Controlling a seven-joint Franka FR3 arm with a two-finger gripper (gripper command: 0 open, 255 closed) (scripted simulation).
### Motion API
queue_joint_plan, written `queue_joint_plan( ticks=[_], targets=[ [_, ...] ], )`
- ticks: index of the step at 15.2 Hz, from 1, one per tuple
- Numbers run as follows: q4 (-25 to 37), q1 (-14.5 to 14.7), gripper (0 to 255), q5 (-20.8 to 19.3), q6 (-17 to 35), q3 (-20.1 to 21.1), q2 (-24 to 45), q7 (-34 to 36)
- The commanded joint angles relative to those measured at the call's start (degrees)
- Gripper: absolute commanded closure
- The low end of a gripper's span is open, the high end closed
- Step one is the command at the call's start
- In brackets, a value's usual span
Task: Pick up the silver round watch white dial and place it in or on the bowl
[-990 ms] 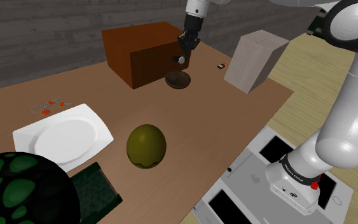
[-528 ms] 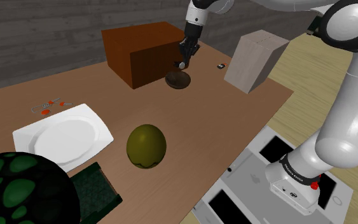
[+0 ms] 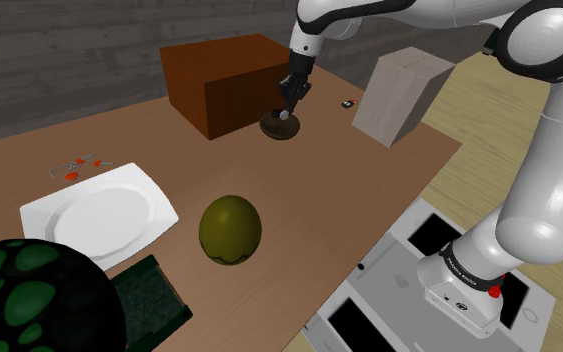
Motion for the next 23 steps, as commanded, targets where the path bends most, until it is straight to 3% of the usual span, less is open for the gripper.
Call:
queue_joint_plan(
  ticks=[1,8,9,14,18,23],
  targets=[
    [-0.4,0.0,255,0.0,0.7,0.0,0.3,-0.1],
    [-0.4,0.0,255,0.0,0.7,0.0,0.3,-0.1],
    [-0.4,0.0,0,0.0,0.7,0.0,0.3,-0.1],
    [-0.4,0.0,0,0.0,0.7,0.0,0.3,-0.1],
    [6.1,-0.7,0,-0.3,-6.3,-0.3,-0.2,0.2],
    [6.1,-0.7,0,-0.3,-6.3,-0.3,-0.2,0.2]
  ],
)
